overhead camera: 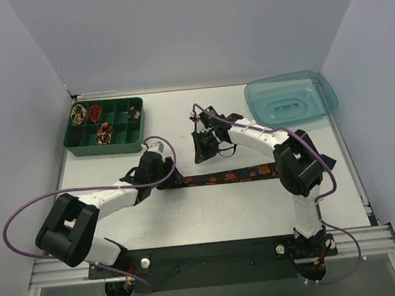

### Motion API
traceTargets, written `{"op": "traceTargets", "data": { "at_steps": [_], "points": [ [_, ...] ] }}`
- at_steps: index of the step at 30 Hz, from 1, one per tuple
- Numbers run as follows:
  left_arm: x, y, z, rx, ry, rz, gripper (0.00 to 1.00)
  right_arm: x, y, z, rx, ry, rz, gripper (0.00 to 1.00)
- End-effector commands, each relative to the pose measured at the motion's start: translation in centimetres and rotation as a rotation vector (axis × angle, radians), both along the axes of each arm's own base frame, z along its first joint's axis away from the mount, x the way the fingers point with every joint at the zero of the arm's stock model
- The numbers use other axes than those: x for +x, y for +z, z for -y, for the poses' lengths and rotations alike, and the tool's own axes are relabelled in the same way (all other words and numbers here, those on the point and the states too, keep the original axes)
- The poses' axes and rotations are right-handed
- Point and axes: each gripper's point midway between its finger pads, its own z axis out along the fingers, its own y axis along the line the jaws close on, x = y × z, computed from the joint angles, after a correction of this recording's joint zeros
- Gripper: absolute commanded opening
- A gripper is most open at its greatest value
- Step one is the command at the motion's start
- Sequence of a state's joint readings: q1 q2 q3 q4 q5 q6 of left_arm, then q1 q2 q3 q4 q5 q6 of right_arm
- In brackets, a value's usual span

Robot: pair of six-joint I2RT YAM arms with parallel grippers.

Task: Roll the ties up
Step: Roll the tie at the center of the board.

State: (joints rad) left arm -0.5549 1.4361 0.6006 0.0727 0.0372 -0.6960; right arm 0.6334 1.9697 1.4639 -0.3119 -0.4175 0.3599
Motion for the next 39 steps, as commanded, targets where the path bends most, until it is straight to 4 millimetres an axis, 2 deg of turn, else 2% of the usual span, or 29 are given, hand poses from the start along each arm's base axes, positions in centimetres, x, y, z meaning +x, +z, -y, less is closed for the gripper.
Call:
{"op": "traceTargets", "data": {
  "at_steps": [1, 3, 4, 6, 8, 17, 20, 24, 25, 29, 30, 32, 35, 39],
  "points": [
    [0.7, 1.6, 1.4, -0.111, 0.012, 0.055, 0.51, -0.2, 0.3, 0.6, -0.014, 0.002, -0.005, 0.00],
    [0.7, 1.3, 1.3, -0.114, 0.019, 0.053, 0.43, -0.3, 0.3, 0.6, -0.011, 0.006, -0.008, 0.00],
    [0.7, 1.1, 1.2, -0.112, 0.030, 0.048, 0.33, -0.3, 0.3, 0.6, -0.011, 0.006, -0.007, 0.00],
    [0.6, 0.5, 1.0, -0.102, 0.037, 0.032, 0.21, -0.2, 0.3, 0.6, -0.010, 0.006, -0.010, 0.00],
    [0.6, -0.2, 0.8, -0.088, 0.048, 0.020, 0.00, -0.3, 0.2, 0.5, -0.007, 0.009, -0.015, 0.00],
    [0.1, -2.5, 0.0, -0.028, 0.077, -0.049, 0.00, -0.8, 0.2, -0.9, 0.010, 0.055, -0.015, 0.00],
    [0.1, -2.5, 0.0, -0.025, 0.072, -0.050, 0.00, -1.2, 0.6, -2.0, 0.023, 0.079, -0.011, 0.00],
    [0.2, -1.2, 0.4, -0.052, 0.057, -0.022, 0.00, -1.8, 1.5, -3.6, 0.050, 0.114, -0.008, 0.00],
    [0.4, -0.1, 0.5, -0.067, 0.055, 0.002, 0.00, -1.8, 1.9, -4.1, 0.062, 0.123, -0.002, 0.00],
    [0.8, 2.2, 0.3, -0.076, 0.064, 0.050, 0.00, -3.0, 2.0, -6.1, 0.079, 0.166, -0.011, 0.00],
    [0.6, 2.2, 0.0, -0.067, 0.069, 0.047, 0.00, -3.2, 1.9, -6.4, 0.081, 0.174, -0.015, 0.00],
    [0.8, 3.0, -0.1, -0.073, 0.066, 0.068, 0.00, -3.7, 1.7, -7.4, 0.089, 0.198, -0.021, 0.00],
    [0.8, 3.0, -0.4, -0.063, 0.072, 0.061, 0.00, -4.3, 0.9, -8.2, 0.079, 0.219, -0.035, 0.00],
    [0.8, 3.1, -1.1, -0.061, 0.088, 0.059, 0.00, -4.7, -0.8, -8.2, 0.049, 0.220, -0.065, 0.00]
  ]
}}
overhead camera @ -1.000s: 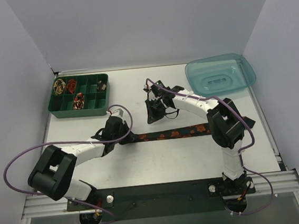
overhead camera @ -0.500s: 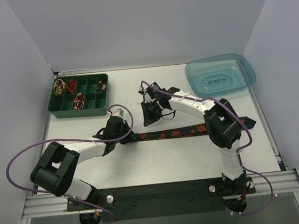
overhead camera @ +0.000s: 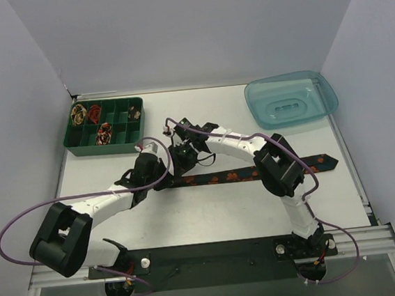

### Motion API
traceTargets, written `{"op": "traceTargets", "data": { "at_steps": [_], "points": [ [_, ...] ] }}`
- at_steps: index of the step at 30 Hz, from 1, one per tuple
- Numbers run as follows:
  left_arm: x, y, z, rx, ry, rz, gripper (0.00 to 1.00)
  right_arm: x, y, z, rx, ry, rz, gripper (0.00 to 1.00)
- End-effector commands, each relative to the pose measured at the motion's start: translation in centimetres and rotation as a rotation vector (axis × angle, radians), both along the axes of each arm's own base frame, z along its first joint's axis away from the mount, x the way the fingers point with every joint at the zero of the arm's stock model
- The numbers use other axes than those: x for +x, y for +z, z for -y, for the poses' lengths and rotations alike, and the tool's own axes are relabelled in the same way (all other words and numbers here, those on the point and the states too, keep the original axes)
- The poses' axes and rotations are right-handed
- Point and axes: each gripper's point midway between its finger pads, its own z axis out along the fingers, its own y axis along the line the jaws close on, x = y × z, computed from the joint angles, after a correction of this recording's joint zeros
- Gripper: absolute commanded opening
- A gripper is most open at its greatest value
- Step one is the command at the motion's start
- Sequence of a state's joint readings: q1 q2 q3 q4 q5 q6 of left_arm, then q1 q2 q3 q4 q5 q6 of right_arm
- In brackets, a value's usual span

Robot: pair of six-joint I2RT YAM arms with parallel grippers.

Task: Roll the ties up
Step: Roll the tie at the center of the board.

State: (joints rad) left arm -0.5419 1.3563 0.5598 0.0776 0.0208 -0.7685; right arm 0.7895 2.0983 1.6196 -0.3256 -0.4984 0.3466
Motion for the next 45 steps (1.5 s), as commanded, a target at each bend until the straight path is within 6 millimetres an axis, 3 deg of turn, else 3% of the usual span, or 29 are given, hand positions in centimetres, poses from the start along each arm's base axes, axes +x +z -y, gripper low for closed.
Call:
{"op": "traceTargets", "data": {
  "at_steps": [1, 11, 14, 15, 16, 19, 21, 28, 32, 37, 41, 45],
  "points": [
    [1.1, 1.8, -0.7, -0.001, 0.025, 0.046, 0.00, -0.7, -0.8, -0.3, -0.020, 0.014, -0.039, 0.00],
    [1.4, 2.4, -2.8, -0.020, 0.056, 0.058, 0.02, -0.2, -4.0, 1.1, -0.110, -0.007, -0.044, 0.00],
    [1.5, 2.2, -3.9, -0.027, 0.075, 0.055, 0.19, -0.1, -5.0, 1.3, -0.129, -0.008, -0.050, 0.00],
    [1.3, 2.1, -4.0, -0.038, 0.069, 0.048, 0.42, -0.1, -5.2, 1.4, -0.133, -0.005, -0.049, 0.00],
    [1.1, 1.6, -4.2, -0.047, 0.069, 0.048, 0.51, 0.0, -5.4, 1.6, -0.137, -0.010, -0.053, 0.00],
    [0.7, 0.4, -4.8, -0.101, 0.077, 0.035, 0.69, 0.0, -6.0, 1.9, -0.147, -0.008, -0.065, 0.00],
    [0.5, -0.1, -4.7, -0.146, 0.064, 0.024, 0.71, -0.1, -6.3, 2.1, -0.154, -0.009, -0.066, 0.00],
    [0.5, -1.0, -3.5, -0.257, 0.035, 0.045, 0.68, -0.2, -7.0, 2.5, -0.159, -0.012, -0.089, 0.00],
    [0.4, -2.2, -3.2, -0.266, 0.027, 0.017, 0.55, -0.2, -7.2, 2.7, -0.159, -0.014, -0.100, 0.00],
    [0.6, -2.9, -3.2, -0.271, 0.036, 0.020, 0.46, 0.0, -6.9, 2.5, -0.135, -0.017, -0.106, 0.00],
    [1.0, -2.8, -3.1, -0.274, 0.035, 0.037, 0.23, 0.1, -6.7, 2.3, -0.126, -0.013, -0.101, 0.00],
    [1.6, -2.0, -3.0, -0.272, 0.026, 0.066, 0.13, 0.2, -6.6, 2.3, -0.125, -0.016, -0.098, 0.00]
  ]
}}
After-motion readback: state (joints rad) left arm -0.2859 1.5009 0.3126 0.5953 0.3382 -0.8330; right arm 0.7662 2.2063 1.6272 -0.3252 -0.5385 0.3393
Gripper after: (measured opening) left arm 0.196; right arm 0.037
